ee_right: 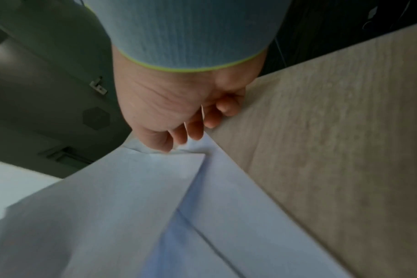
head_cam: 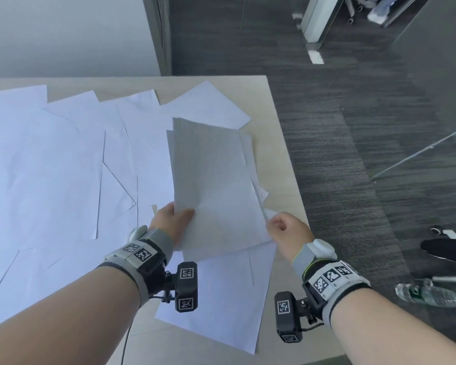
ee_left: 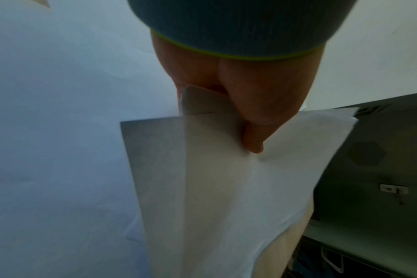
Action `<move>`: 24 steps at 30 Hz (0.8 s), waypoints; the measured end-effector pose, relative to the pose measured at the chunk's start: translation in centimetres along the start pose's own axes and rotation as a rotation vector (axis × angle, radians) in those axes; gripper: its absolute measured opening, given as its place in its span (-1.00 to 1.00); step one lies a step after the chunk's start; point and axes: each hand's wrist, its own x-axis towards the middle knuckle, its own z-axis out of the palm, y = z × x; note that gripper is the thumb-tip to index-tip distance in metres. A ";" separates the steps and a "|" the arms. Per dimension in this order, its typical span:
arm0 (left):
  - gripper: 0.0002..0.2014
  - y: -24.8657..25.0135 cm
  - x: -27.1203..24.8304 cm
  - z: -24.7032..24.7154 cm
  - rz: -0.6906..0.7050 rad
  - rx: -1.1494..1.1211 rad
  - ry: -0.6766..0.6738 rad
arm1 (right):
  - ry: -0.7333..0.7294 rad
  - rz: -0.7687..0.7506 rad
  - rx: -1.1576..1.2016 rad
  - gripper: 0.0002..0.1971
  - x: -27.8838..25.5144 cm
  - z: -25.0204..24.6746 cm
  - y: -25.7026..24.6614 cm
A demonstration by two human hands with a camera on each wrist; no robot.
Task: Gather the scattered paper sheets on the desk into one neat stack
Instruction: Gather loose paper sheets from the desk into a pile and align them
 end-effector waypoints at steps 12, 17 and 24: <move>-0.89 4.4 -2.4 -5.2 0.220 -0.161 -0.227 | -0.139 -0.064 1.021 -0.73 -0.2 -3.3 -10.1; -0.77 6.2 -2.8 -7.5 0.383 -0.180 -0.129 | -0.086 -0.192 1.013 -0.68 -1.3 -4.0 -12.7; -0.64 5.6 -3.3 -7.9 0.385 -0.092 -0.118 | -0.188 -0.327 0.745 -0.60 -2.6 -2.5 -12.7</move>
